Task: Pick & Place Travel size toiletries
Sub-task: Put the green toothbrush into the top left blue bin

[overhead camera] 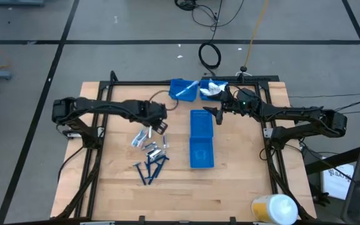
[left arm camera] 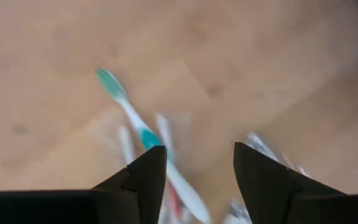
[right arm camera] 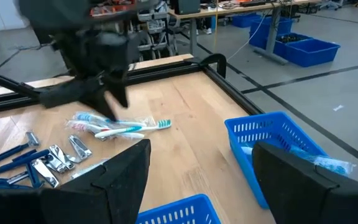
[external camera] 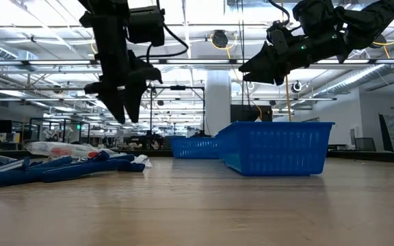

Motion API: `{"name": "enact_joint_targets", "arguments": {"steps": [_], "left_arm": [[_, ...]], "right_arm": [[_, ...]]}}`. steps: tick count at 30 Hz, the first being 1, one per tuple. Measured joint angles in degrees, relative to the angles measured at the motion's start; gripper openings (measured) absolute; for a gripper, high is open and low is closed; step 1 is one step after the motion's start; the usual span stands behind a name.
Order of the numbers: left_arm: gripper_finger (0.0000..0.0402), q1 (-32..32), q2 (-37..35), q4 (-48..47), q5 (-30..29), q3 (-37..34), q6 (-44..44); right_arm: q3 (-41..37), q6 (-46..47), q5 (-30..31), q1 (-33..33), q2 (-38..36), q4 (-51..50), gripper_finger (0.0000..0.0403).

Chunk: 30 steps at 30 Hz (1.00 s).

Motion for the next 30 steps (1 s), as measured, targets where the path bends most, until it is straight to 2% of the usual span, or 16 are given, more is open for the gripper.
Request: {"name": "enact_joint_targets", "arguments": {"steps": [8,21,30], "left_arm": [[0.0178,-4.8,3.7,-6.3,2.2,0.0,-5.3],[0.0179,-2.1,7.1,-4.3,0.9,-0.4,-8.8],[0.0173,-0.6,10.1,-3.3,4.3,-1.2,-8.0]], "right_arm": [[0.0,1.6,-0.1,0.0,0.0,-0.5,0.0267],[0.0,2.6,-0.3,0.1,0.0,-0.9,0.0267],[0.0,2.6,-0.4,0.1,0.0,-1.1,0.0267]]}}
